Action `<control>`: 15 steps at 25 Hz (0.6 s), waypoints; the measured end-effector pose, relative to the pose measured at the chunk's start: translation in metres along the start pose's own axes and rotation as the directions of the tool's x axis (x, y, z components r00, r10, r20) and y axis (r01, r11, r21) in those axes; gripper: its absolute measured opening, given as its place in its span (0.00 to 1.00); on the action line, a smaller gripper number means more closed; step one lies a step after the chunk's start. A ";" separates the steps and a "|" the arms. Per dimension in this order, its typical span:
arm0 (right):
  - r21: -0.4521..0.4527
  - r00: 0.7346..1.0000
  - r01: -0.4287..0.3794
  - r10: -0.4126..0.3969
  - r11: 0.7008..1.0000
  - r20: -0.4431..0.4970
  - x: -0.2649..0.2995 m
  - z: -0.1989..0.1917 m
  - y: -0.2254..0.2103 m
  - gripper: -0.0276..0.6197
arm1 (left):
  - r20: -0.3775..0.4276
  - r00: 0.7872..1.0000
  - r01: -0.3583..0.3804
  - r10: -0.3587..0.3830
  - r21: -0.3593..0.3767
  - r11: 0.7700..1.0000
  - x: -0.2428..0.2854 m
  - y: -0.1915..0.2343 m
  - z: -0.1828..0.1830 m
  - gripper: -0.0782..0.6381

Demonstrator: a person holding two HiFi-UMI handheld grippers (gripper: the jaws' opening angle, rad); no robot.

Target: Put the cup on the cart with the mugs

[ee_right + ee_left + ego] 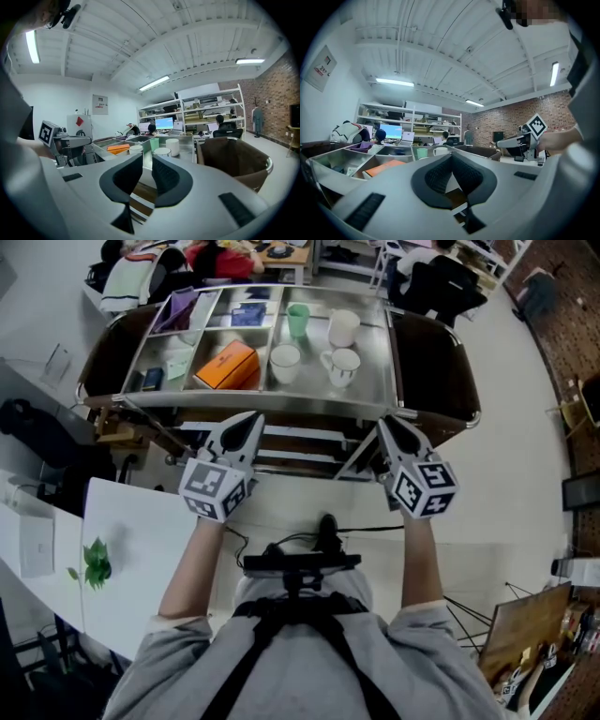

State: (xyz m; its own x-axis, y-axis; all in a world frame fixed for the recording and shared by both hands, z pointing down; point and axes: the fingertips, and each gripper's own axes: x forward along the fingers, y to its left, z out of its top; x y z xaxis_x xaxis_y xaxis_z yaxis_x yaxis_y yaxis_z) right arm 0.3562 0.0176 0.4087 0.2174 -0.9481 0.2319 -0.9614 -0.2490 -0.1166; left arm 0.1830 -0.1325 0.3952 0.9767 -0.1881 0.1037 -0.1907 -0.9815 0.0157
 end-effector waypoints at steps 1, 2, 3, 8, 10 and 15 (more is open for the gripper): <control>0.014 1.000 0.004 -0.004 1.000 0.000 -0.002 -0.004 0.001 0.14 | -0.001 1.000 -0.010 0.010 -0.007 1.000 -0.004 0.002 -0.002 0.11; 0.031 1.000 0.009 -0.009 0.999 0.001 -0.004 -0.008 0.001 0.13 | -0.003 1.000 -0.021 0.021 -0.014 1.000 -0.007 0.004 -0.005 0.11; 0.050 1.000 0.014 -0.014 0.999 0.004 -0.005 -0.012 0.001 0.13 | -0.005 0.999 -0.032 0.032 -0.020 0.999 -0.010 0.006 -0.008 0.11; 0.083 0.999 0.044 -0.045 0.996 0.009 -0.009 -0.025 0.001 0.05 | -0.011 0.996 -0.084 0.083 -0.065 0.994 -0.028 0.014 -0.022 0.11; 0.073 0.999 0.042 -0.043 0.996 0.002 -0.012 -0.028 0.005 0.05 | -0.014 0.996 -0.086 0.085 -0.075 0.993 -0.033 0.014 -0.026 0.11; 0.064 0.999 0.032 -0.031 0.997 -0.020 -0.014 -0.037 0.012 0.05 | -0.008 0.996 -0.090 0.089 -0.071 0.993 -0.036 0.016 -0.039 0.11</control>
State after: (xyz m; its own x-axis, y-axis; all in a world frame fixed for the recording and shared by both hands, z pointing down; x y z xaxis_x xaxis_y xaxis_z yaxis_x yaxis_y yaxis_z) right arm 0.3355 0.0358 0.4401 0.2439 -0.9357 0.2550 -0.9410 -0.2919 -0.1710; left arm 0.1410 -0.1402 0.4301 0.9550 -0.2747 0.1122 -0.2839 -0.9558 0.0765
